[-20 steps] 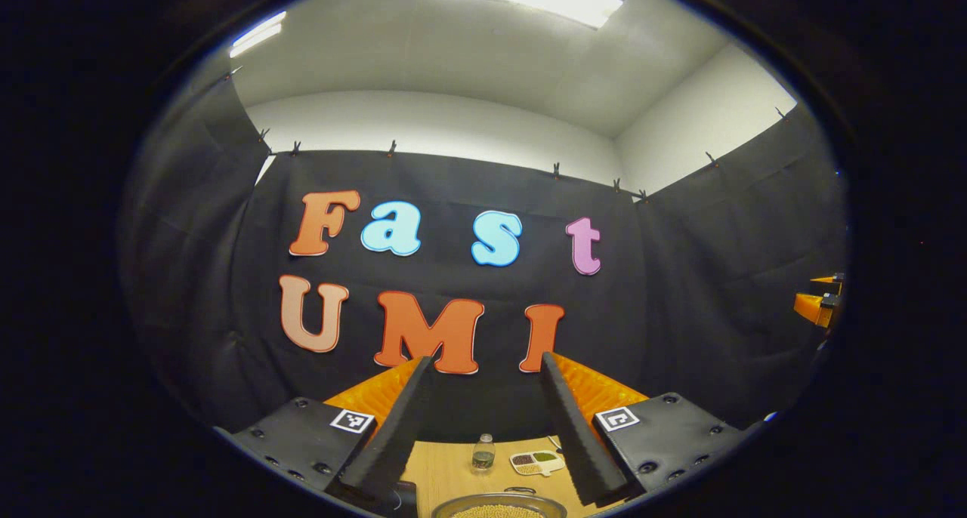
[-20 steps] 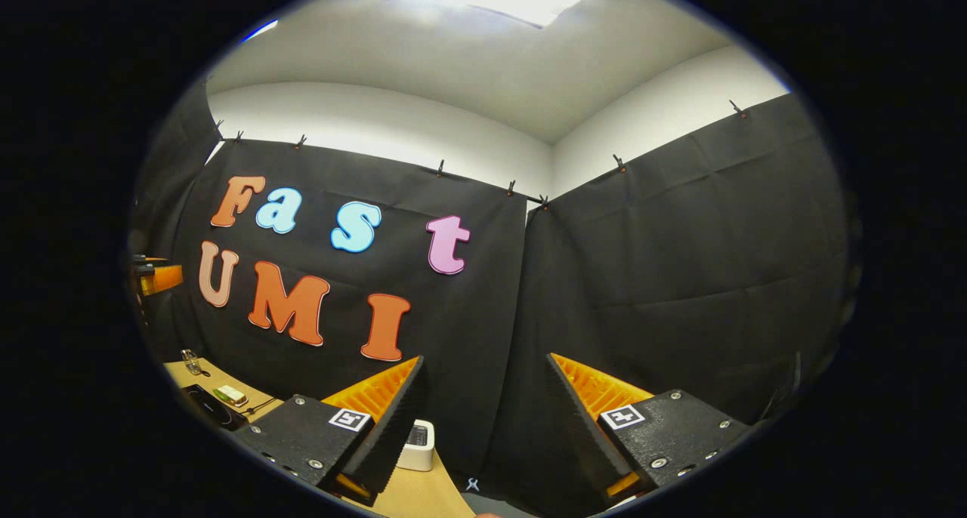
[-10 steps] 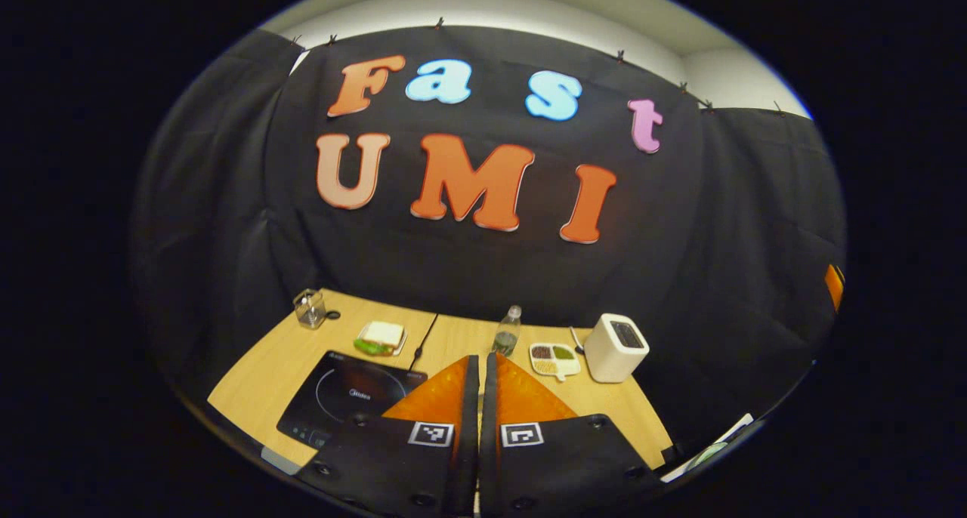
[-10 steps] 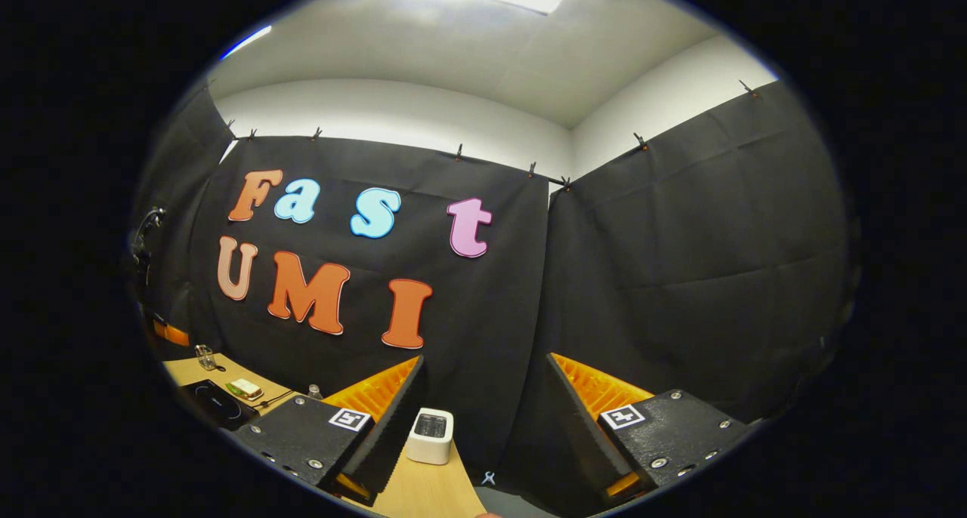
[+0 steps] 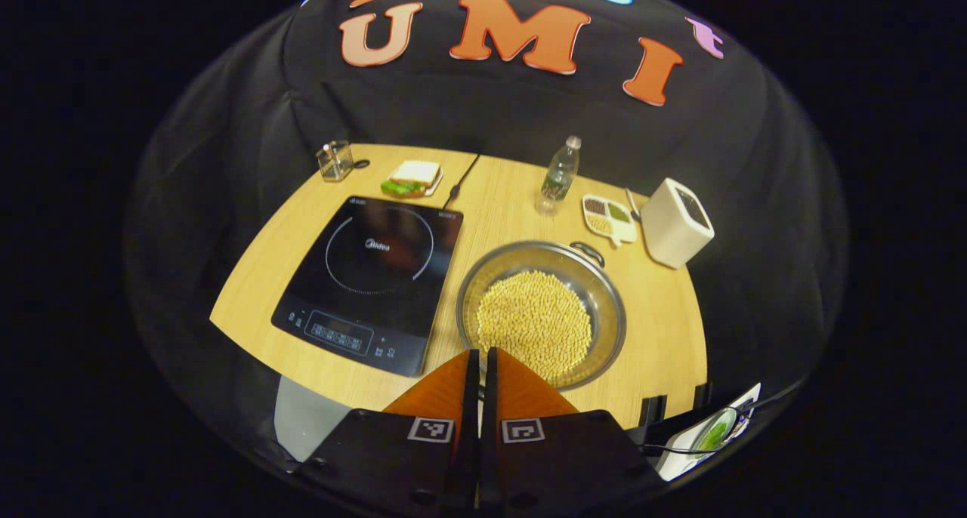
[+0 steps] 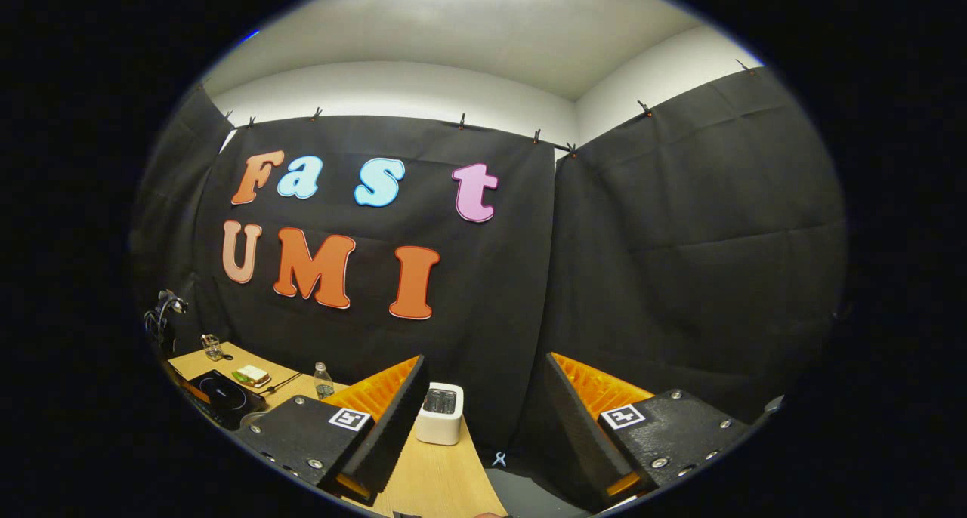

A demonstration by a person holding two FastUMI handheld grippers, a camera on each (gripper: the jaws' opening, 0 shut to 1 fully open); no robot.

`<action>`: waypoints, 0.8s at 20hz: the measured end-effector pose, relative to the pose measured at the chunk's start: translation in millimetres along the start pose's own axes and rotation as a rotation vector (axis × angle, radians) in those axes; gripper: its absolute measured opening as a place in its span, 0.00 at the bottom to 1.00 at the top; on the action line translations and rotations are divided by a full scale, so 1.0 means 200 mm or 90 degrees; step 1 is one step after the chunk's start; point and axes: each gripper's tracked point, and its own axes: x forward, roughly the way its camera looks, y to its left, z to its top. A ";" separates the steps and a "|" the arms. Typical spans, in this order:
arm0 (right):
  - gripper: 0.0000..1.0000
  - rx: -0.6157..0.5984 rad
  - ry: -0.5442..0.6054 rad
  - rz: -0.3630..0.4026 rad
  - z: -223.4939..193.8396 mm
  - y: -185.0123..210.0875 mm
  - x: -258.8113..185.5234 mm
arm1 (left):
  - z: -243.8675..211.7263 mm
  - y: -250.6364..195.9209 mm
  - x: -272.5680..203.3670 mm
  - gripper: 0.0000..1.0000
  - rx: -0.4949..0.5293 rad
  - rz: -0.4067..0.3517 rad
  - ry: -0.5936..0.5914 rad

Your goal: First push the handle of the pot to place it horizontally, then grasp the pot with both hands and set it on the induction cooktop.

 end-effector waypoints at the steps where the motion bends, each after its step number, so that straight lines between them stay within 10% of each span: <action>1: 0.95 0.001 0.005 -0.002 -0.02 -0.01 -0.01 | -0.09 -0.01 0.05 0.10 -0.004 0.000 0.027; 16: 0.95 0.029 0.070 -0.063 -0.26 -0.20 -0.20 | -0.60 -0.07 0.33 0.10 -0.149 0.005 0.263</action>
